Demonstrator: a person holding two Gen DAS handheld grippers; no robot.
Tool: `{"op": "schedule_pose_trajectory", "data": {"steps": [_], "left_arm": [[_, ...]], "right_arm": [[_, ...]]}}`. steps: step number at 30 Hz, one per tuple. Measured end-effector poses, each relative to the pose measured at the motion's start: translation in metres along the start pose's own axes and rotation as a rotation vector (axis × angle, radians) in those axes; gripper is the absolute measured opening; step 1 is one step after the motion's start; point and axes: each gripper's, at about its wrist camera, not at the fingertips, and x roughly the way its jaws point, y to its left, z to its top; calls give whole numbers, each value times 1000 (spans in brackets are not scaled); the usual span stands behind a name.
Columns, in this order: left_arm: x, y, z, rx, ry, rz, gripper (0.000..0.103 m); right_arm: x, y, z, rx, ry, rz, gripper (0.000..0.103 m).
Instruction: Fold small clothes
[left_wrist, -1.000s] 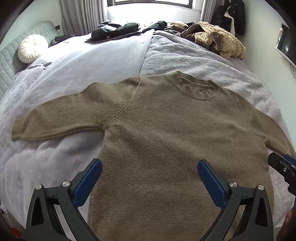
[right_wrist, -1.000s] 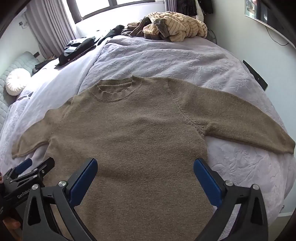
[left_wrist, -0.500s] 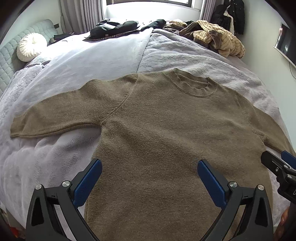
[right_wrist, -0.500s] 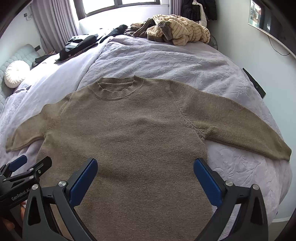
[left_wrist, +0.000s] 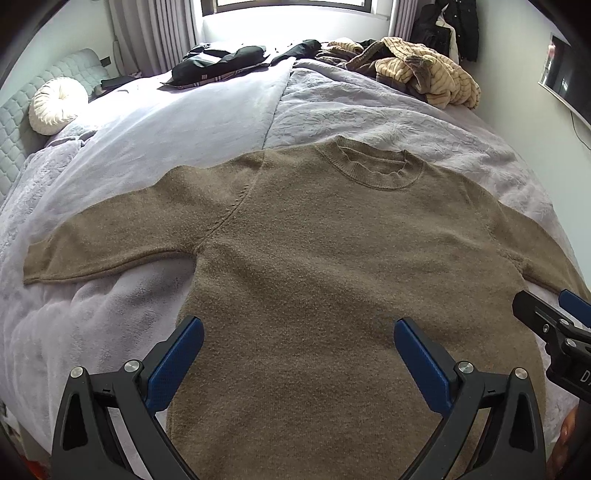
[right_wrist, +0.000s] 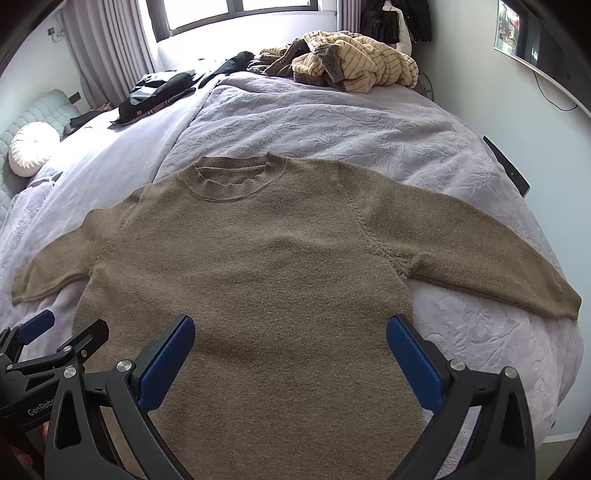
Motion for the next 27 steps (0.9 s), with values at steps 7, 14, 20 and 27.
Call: {"op": "schedule_pose_trajectory", "data": {"steps": [7,14,20,27], "left_arm": [[-1,1,0,2,-4,5,103],[-2,2,0,1,-2,11,103],[-1,3,0,1,-2,10,103],[0,4,0,2,-1,10,103]], "right_arm": [[0,1,-1,-5,4,1,103],[0,3,-1,-8,5,-1,103],[1,4,-1,-8,7,1,103],[1,4,-1,-9,7,-2,103]]}}
